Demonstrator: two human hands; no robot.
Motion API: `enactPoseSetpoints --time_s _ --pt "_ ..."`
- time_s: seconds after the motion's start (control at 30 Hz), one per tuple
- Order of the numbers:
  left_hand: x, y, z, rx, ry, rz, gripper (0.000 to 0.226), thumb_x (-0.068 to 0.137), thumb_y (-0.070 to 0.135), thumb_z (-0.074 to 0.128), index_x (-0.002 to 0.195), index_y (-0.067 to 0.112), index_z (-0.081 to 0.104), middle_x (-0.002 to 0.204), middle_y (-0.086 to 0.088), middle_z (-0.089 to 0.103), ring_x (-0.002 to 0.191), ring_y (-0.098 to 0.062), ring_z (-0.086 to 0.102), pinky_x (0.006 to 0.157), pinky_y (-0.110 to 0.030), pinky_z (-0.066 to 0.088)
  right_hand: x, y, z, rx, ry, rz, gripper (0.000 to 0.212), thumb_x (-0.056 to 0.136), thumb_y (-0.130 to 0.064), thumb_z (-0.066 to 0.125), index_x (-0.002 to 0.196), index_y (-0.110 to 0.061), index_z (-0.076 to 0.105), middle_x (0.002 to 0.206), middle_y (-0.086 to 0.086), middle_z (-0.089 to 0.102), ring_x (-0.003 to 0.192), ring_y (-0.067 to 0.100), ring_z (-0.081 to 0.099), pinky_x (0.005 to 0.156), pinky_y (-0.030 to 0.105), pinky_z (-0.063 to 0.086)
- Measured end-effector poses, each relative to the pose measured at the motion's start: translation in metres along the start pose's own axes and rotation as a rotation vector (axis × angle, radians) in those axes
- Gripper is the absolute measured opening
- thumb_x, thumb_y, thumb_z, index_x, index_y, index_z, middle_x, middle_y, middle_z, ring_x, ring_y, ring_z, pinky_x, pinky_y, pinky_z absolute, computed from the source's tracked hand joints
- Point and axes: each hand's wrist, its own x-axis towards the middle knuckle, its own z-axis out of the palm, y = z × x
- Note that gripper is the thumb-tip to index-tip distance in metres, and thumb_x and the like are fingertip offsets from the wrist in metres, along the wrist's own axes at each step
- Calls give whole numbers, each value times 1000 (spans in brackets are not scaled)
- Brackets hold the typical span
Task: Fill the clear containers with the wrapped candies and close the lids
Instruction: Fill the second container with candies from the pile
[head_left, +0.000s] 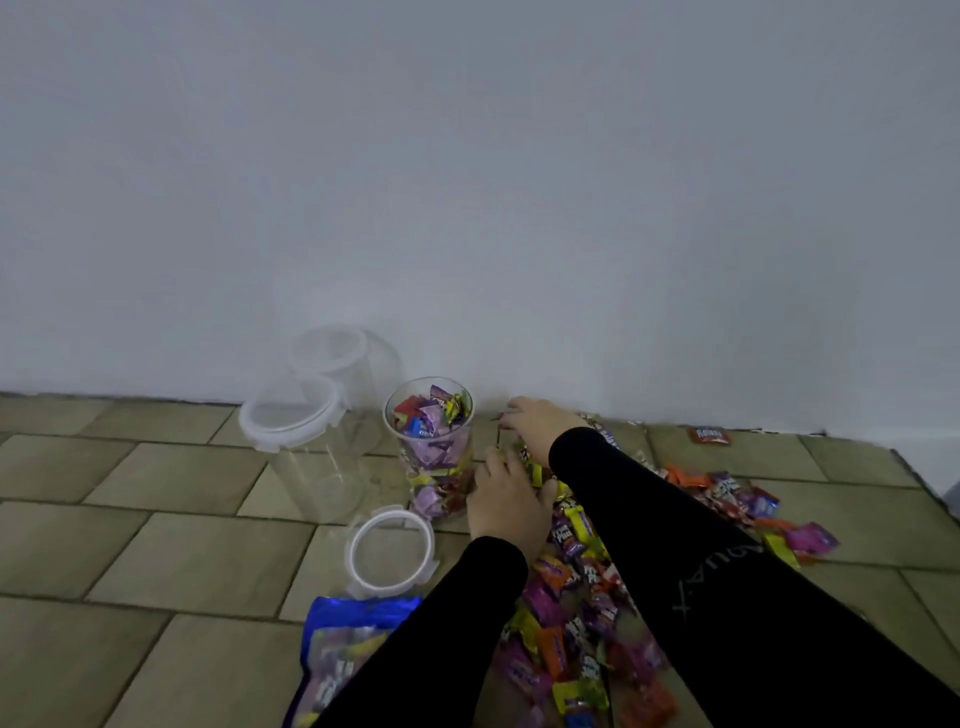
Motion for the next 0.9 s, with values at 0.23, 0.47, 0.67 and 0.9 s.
enactPoseSetpoints --time_s 0.23,0.47,0.67,0.9 --pt "9 3 8 10 5 22 50 103 36 31 143 5 27 142 -18 31 123 -31 40 92 -36 44 11 3 12 58 -39 21 44 100 -14 38 144 -17 41 153 9 32 138 29 35 114 38 28" --pt "12 6 3 -55 -13 19 30 96 5 36 125 6 39 133 -16 39 116 -30 47 91 -34 41 1 7 17 123 -22 204 31 97 2 36 119 -1 57 130 16 45 117 31 52 102 40 44" --pt "7 8 3 -36 4 44 28 95 2 35 123 5 42 129 -16 45 114 -29 48 92 -33 41 -8 11 17 104 -3 275 36 97 2 34 128 -1 53 137 17 48 123 29 51 102 38 44" --pt "-2 10 4 -101 48 57 28 97 2 37 124 6 44 129 -14 45 112 -26 48 87 -29 39 -20 7 13 9 -3 212 38 95 3 37 131 -5 47 134 17 52 120 32 53 99 39 46"
